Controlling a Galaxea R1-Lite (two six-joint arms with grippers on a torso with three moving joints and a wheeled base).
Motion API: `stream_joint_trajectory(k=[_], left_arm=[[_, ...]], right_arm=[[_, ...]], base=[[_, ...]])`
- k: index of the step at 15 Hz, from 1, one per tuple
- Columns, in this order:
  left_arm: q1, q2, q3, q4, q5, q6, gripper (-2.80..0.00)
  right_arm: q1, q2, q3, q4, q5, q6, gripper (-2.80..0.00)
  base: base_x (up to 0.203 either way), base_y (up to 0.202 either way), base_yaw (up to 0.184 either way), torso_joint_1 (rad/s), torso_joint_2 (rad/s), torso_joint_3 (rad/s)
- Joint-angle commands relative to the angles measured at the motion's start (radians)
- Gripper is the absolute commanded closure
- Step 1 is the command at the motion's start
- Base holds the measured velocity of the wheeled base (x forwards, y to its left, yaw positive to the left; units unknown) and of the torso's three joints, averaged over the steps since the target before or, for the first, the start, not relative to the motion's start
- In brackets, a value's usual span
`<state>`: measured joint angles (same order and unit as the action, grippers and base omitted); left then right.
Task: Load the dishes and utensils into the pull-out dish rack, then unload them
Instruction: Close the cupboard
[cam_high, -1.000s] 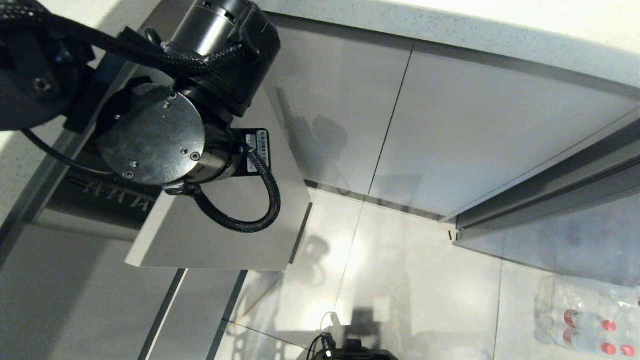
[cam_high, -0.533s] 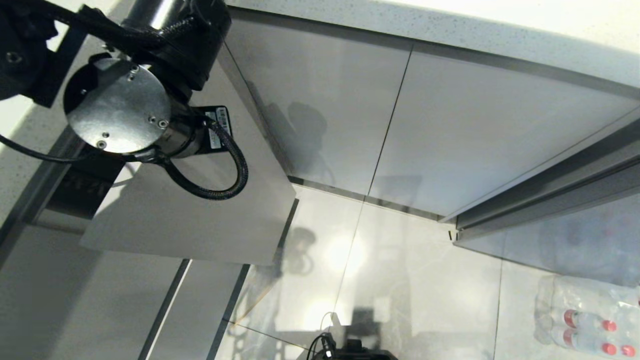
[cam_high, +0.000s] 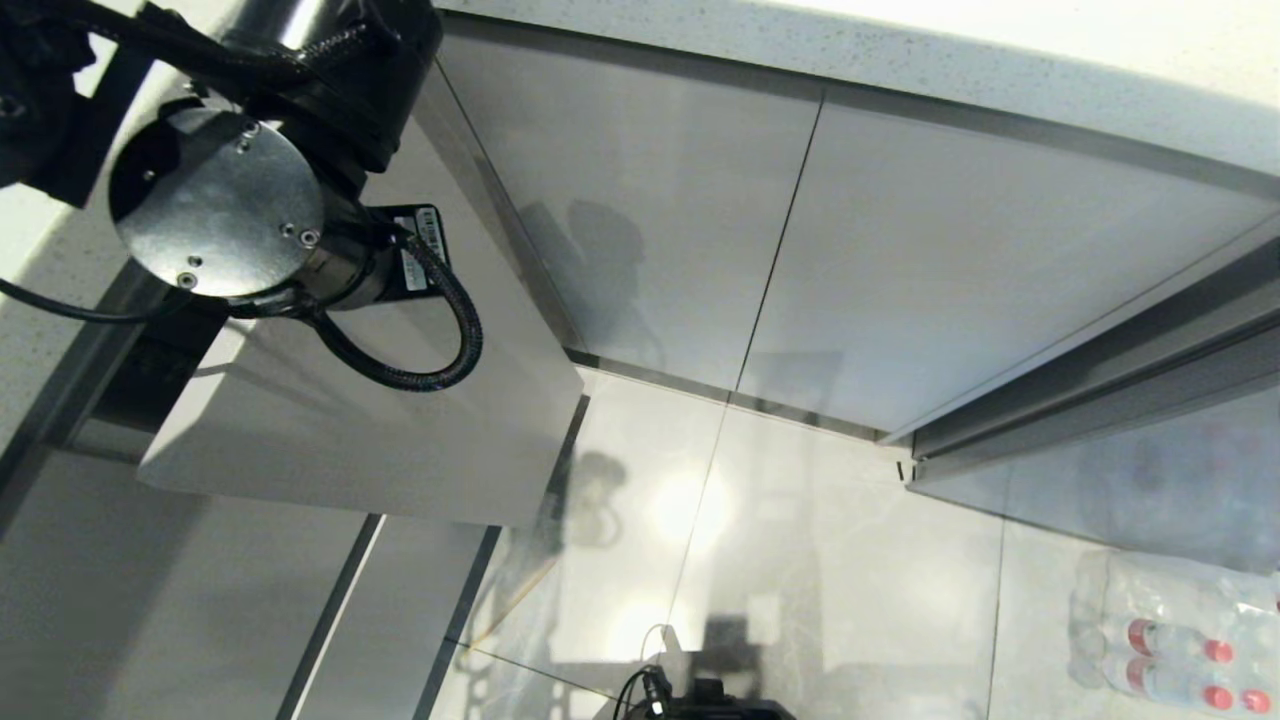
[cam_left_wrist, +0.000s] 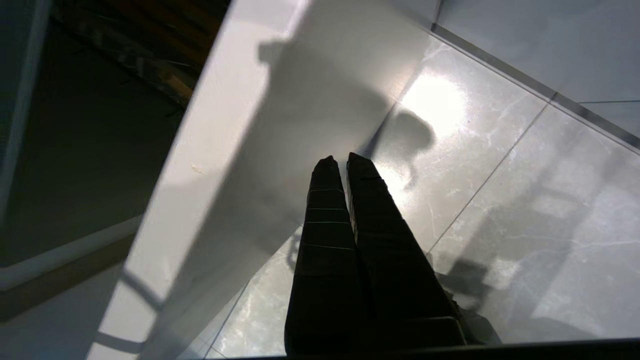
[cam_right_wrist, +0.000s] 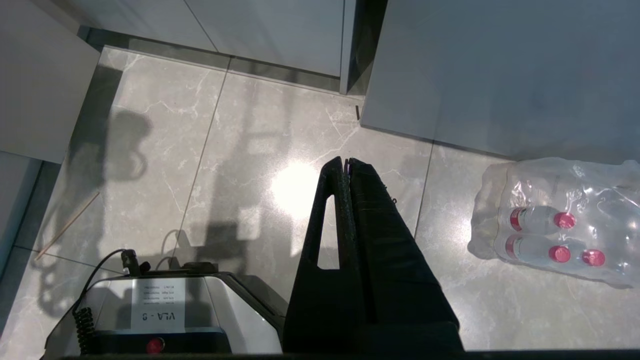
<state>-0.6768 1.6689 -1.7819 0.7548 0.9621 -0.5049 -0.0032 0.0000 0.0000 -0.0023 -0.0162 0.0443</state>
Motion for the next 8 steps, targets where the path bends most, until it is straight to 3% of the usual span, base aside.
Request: stream_joint_trajectory(k=[1, 4, 8], left_arm=[[0.029, -0.002, 0.0, 0.007, 0.006, 0.006, 0.0], [0.117, -0.012, -0.014, 0.051, 0.006, 0.021, 0.0], [0.141, -0.028, -0.017, 0.052, 0.006, 0.032, 0.0]], right_arm=[[0.0, 0.0, 0.0, -0.001, -0.001, 0.0, 0.0], [0.0, 0.0, 0.0, -0.001, -0.001, 0.002, 0.0], [0.0, 0.002, 0.0, -0.001, 0.001, 0.0, 0.0]], base=[[0.0, 0.0, 0.0, 0.0, 0.0, 0.0], [0.0, 0.0, 0.0, 0.0, 0.0, 0.0], [0.0, 0.0, 0.0, 0.0, 0.0, 0.0]])
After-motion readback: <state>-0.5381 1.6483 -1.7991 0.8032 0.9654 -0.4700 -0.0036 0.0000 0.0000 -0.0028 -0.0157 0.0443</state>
